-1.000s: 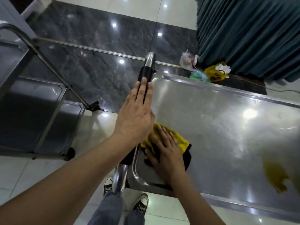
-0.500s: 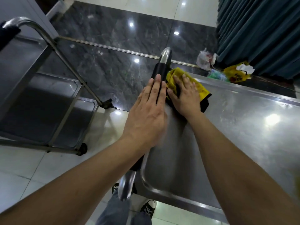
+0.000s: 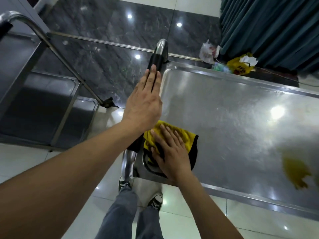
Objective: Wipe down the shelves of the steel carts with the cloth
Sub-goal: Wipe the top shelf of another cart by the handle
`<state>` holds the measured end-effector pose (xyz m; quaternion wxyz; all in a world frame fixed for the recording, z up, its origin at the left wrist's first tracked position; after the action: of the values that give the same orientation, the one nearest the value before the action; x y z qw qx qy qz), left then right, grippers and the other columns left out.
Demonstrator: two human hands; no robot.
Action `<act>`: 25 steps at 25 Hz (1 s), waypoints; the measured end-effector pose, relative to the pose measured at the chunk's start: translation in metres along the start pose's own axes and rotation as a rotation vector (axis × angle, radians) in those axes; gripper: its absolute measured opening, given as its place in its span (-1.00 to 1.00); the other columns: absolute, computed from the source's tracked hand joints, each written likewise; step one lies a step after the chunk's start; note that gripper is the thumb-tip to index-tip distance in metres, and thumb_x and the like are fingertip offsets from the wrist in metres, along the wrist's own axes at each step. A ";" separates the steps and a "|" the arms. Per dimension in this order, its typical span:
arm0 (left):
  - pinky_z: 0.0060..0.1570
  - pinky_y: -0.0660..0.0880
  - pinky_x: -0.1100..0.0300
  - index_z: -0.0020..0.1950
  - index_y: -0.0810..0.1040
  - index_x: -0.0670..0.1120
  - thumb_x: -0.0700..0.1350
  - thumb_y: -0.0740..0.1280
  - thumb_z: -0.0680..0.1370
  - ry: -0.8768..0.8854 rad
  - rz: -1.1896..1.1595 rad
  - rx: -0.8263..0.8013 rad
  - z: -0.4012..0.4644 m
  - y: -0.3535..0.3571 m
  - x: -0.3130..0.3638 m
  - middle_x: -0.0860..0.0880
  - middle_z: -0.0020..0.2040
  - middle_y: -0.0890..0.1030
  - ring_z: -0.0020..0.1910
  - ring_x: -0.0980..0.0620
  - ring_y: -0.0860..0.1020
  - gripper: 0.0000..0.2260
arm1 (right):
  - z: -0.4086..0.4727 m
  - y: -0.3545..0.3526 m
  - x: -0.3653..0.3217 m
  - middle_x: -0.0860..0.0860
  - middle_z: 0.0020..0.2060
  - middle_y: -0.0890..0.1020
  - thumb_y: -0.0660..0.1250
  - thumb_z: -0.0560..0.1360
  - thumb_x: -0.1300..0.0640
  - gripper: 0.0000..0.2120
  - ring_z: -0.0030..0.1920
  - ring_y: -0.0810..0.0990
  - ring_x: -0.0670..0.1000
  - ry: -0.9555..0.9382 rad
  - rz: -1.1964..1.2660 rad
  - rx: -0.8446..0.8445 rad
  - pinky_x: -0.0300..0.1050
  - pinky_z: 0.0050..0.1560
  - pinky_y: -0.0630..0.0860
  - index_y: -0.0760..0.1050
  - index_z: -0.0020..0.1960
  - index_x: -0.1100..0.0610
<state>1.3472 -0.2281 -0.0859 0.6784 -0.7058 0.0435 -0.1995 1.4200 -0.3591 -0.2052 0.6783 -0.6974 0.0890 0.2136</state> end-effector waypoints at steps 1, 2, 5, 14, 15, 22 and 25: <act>0.62 -0.13 0.08 0.66 -0.14 -0.16 -0.07 -0.03 0.71 -0.001 -0.001 0.002 0.000 0.000 0.000 -0.09 0.67 -0.21 0.64 -0.01 -0.20 -0.45 | 0.020 -0.006 0.011 -0.02 0.62 0.18 0.16 0.65 -0.18 -0.49 0.63 0.07 -0.01 0.016 0.004 0.013 0.10 0.61 0.06 0.23 0.58 -0.15; 0.62 -0.13 0.08 0.66 -0.14 -0.16 -0.08 -0.01 0.71 -0.002 -0.002 0.008 0.000 -0.002 -0.001 -0.09 0.67 -0.20 0.64 -0.01 -0.20 -0.45 | 0.043 -0.012 0.024 0.00 0.62 0.20 0.18 0.65 -0.18 -0.48 0.63 0.10 0.01 0.051 0.010 0.030 0.10 0.61 0.05 0.25 0.58 -0.13; 0.61 -0.15 0.12 0.66 -0.10 -0.18 -0.08 0.01 0.71 0.011 0.016 0.034 0.000 -0.005 0.000 -0.12 0.67 -0.16 0.65 -0.02 -0.17 -0.45 | 0.119 -0.033 0.067 0.07 0.60 0.23 0.19 0.63 -0.20 -0.44 0.60 0.18 0.08 0.177 -0.025 0.085 0.05 0.62 0.01 0.27 0.58 -0.08; 0.63 -0.10 0.07 0.66 -0.11 -0.17 -0.03 0.00 0.69 0.002 0.045 0.023 0.002 0.000 -0.001 -0.12 0.67 -0.19 0.65 -0.03 -0.19 -0.42 | 0.201 -0.044 0.089 0.10 0.64 0.10 0.12 0.61 -0.26 -0.34 0.63 0.05 0.09 0.282 -0.046 0.064 0.06 0.62 -0.09 0.13 0.63 -0.04; 0.62 -0.11 0.07 0.66 -0.12 -0.17 -0.02 -0.01 0.69 -0.001 0.048 0.012 0.001 0.001 -0.002 -0.11 0.67 -0.19 0.65 -0.03 -0.19 -0.42 | 0.182 -0.037 0.073 0.10 0.64 0.09 0.08 0.61 -0.25 -0.34 0.64 0.03 0.08 0.269 -0.048 0.050 0.06 0.62 -0.10 0.11 0.64 -0.02; 0.62 -0.02 -0.02 0.65 -0.13 -0.20 -0.11 0.03 0.69 0.003 0.059 -0.041 0.003 -0.001 -0.001 -0.15 0.66 -0.19 0.65 -0.10 -0.18 -0.42 | 0.014 0.002 -0.019 0.03 0.65 0.05 0.13 0.65 -0.18 -0.40 0.65 -0.06 0.02 0.246 0.057 0.016 0.04 0.63 -0.13 0.10 0.64 -0.07; 0.61 -0.03 -0.01 0.65 -0.09 -0.23 -0.17 0.05 0.69 0.019 0.053 -0.036 0.002 -0.007 0.004 -0.19 0.66 -0.15 0.65 -0.14 -0.14 -0.44 | -0.034 0.004 -0.018 -0.04 0.65 0.03 0.08 0.67 -0.20 -0.43 0.64 -0.10 -0.05 0.224 0.040 0.006 0.05 0.63 -0.10 0.04 0.64 -0.17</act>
<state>1.3500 -0.2266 -0.0786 0.6701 -0.7146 0.0719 -0.1874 1.4082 -0.3957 -0.2018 0.6617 -0.7131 0.1786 0.1475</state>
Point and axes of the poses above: each hand's wrist, its own z-axis towards the middle knuckle, its own y-axis out of the palm, x = y × z, the point moved 10 cm from there along z, towards the middle knuckle
